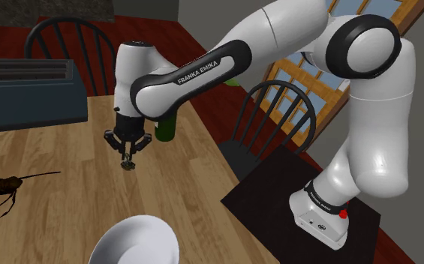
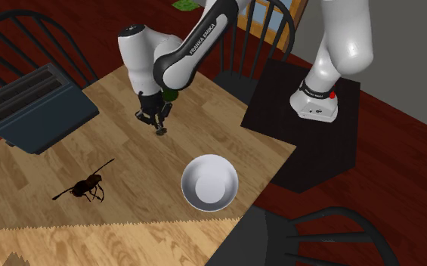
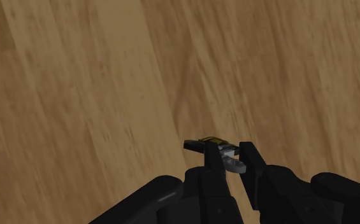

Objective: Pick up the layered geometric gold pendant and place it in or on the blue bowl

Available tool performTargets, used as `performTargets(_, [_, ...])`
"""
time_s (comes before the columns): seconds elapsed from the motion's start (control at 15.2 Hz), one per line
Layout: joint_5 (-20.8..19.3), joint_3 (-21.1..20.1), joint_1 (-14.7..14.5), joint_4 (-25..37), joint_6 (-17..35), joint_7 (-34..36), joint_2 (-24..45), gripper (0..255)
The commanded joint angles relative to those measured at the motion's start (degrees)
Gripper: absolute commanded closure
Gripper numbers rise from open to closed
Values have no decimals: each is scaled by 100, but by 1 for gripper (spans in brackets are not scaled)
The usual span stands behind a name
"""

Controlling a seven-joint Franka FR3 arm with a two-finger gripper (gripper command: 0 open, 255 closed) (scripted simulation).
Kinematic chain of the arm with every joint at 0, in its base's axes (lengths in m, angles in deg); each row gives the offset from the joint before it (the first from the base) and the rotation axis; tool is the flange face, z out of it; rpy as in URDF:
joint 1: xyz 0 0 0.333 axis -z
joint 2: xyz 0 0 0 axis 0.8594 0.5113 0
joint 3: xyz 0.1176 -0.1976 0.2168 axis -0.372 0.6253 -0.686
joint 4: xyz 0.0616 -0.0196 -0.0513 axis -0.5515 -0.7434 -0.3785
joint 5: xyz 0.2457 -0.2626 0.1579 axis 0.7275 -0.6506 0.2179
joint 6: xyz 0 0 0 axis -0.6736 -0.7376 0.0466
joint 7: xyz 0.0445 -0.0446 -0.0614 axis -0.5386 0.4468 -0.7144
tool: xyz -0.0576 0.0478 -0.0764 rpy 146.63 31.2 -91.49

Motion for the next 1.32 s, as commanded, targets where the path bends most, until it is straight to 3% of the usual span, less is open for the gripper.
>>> performTargets(0.0, [32, -26, 26, -5, -112, 1, -120, 255])
performTargets(1.25, [212, -162, 128, 507, -1268, 73, -799, 255])
